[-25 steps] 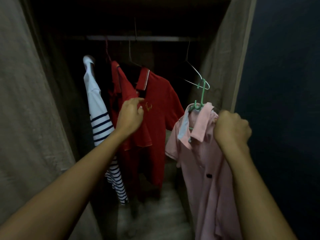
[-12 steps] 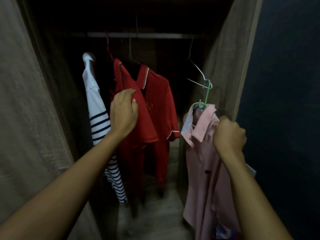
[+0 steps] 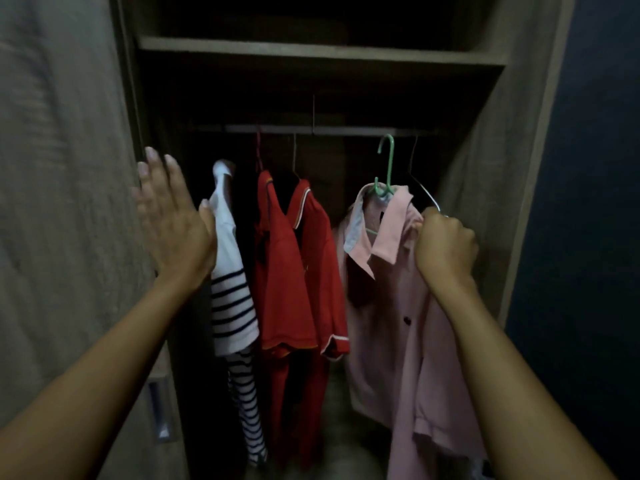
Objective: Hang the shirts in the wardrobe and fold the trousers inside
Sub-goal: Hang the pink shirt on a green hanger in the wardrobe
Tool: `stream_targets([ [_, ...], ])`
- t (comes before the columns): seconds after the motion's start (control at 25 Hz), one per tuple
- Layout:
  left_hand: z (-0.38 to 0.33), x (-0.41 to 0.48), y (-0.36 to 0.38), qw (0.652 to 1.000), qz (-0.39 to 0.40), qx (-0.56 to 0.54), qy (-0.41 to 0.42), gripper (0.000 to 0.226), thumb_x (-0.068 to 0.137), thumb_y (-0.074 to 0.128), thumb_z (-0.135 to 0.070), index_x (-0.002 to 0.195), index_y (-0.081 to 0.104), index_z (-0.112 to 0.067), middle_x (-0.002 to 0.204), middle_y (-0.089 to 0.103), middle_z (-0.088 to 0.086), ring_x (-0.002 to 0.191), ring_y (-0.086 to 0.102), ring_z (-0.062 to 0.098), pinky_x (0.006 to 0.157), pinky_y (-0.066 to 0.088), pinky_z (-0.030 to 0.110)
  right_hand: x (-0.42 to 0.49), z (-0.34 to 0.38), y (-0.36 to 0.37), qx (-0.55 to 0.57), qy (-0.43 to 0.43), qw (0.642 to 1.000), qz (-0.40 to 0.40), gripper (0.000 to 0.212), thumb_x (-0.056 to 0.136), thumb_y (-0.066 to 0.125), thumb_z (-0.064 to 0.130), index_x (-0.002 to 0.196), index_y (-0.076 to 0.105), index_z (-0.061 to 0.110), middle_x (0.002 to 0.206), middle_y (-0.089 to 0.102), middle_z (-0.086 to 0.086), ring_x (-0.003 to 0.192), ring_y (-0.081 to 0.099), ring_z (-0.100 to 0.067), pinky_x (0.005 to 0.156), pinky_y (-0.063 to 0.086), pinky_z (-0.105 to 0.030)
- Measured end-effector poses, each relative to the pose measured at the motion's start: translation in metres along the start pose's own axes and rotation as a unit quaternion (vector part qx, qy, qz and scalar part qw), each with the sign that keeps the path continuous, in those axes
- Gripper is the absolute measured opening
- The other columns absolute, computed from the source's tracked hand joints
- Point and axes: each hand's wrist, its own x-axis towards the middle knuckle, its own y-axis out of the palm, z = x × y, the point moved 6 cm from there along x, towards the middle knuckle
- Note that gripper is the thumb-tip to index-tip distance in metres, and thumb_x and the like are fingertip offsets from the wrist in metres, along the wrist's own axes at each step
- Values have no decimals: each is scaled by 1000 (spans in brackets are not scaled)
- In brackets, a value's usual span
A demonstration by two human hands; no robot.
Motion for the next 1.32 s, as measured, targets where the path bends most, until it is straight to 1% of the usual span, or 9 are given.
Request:
stream_targets([
  [0.12, 17, 14, 3, 1000, -7, -2, -27, 74, 95, 43, -28, 150, 1, -1, 157, -2, 23, 146, -3, 34, 119, 0, 47, 30, 29, 5, 1, -18, 1000, -7, 26, 94, 37, 4, 114, 54, 2, 114, 62, -24, 106, 57, -45, 82, 48, -45],
  [0.28, 28, 18, 12, 999, 2, 7, -48, 77, 94, 45, -29, 149, -2, 0, 158, -3, 22, 147, -3, 33, 119, 2, 49, 62, 66, 16, 16, -40, 999, -17, 30, 96, 32, 6, 113, 56, -1, 116, 61, -23, 109, 57, -44, 83, 48, -44],
  [0.48, 25, 18, 18, 999, -9, 0, -53, 80, 94, 43, -32, 149, -8, -3, 157, -9, 21, 146, -8, 31, 119, 1, 50, 102, 100, 36, 11, -55, 998, -13, 33, 96, 33, 1, 120, 55, 0, 120, 60, -20, 111, 57, -41, 84, 49, -43],
  [0.64, 24, 17, 23, 998, -19, 10, -64, 82, 93, 43, -34, 148, -10, -3, 157, -10, 21, 146, -10, 32, 119, 0, 50, 124, 122, 54, 1, -72, 997, 7, 35, 93, 34, -4, 118, 58, -1, 119, 61, -19, 110, 58, -40, 82, 50, -42],
  [0.84, 23, 18, 25, 997, -25, 12, -66, 82, 93, 44, -33, 148, -8, -3, 157, -9, 21, 146, -9, 32, 119, 0, 50, 116, 127, 88, -17, -85, 996, 37, 34, 92, 36, -4, 118, 58, -1, 117, 62, -19, 108, 59, -39, 79, 51, -41],
  [1.04, 24, 17, 26, 997, -21, 18, -67, 81, 92, 42, -33, 148, -8, -2, 157, -9, 22, 146, -9, 33, 119, 0, 51, 110, 127, 100, 7, -104, 994, 44, 33, 92, 34, -4, 117, 56, -3, 115, 62, -21, 107, 59, -41, 80, 51, -43],
  [1.12, 24, 18, 26, 997, -19, 19, -72, 81, 92, 42, -33, 148, -8, -2, 157, -9, 22, 146, -9, 33, 119, 0, 51, 106, 128, 101, 19, -114, 992, 56, 33, 93, 34, -2, 119, 54, -3, 117, 61, -22, 109, 58, -42, 82, 50, -43],
  [1.24, 25, 16, 24, 998, -6, 12, -67, 81, 92, 43, -31, 148, -8, -2, 157, -9, 22, 146, -9, 33, 119, -1, 50, 95, 121, 99, 68, -104, 988, 90, 31, 97, 33, 4, 123, 48, -4, 122, 56, -26, 113, 54, -44, 87, 47, -44],
  [1.32, 26, 16, 20, 999, 9, 0, -53, 81, 92, 43, -29, 148, -8, -1, 157, -10, 22, 146, -10, 33, 119, -1, 51, 83, 117, 96, 86, -92, 986, 109, 33, 97, 37, 9, 127, 43, -3, 125, 53, -26, 116, 51, -44, 91, 44, -45],
])
